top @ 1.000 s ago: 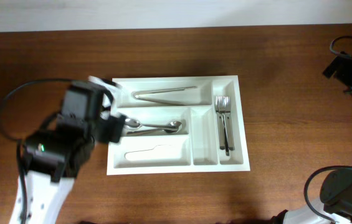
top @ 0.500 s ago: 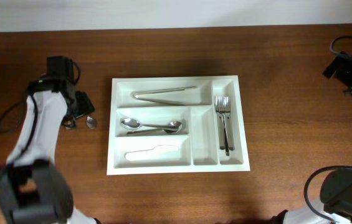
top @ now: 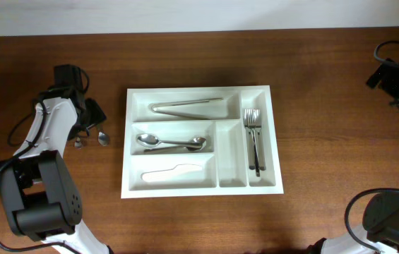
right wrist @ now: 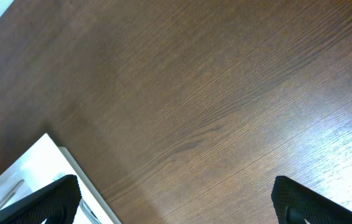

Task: Pack container
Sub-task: 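Move the left gripper back to the two silver teaspoons, then lower the left gripper onto the patterned teaspoon and grasp it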

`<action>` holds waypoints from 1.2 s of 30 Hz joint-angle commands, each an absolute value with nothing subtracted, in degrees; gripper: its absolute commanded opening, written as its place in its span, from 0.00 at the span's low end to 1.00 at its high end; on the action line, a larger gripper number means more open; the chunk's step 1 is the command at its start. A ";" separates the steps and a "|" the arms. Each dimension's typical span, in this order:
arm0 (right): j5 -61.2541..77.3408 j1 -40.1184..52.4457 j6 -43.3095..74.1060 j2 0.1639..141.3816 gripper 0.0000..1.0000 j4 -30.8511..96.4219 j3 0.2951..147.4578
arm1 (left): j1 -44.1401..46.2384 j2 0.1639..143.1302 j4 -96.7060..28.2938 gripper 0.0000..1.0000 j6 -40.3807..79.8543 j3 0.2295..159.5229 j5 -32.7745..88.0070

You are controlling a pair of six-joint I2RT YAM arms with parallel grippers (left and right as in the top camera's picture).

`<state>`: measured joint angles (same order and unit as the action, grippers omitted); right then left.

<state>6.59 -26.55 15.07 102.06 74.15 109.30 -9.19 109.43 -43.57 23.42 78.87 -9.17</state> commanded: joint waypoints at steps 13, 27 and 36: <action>6.90 -26.70 15.51 101.30 0.99 74.17 109.93 | -9.54 116.14 -39.13 0.59 22.24 79.40 -5.28; 6.90 -26.70 15.51 101.30 0.99 74.17 109.93 | -9.54 117.32 -40.05 0.44 22.24 79.37 -2.31; 6.90 -26.70 15.53 101.30 0.99 74.17 109.93 | -9.54 117.34 -41.39 0.43 22.26 79.33 -2.31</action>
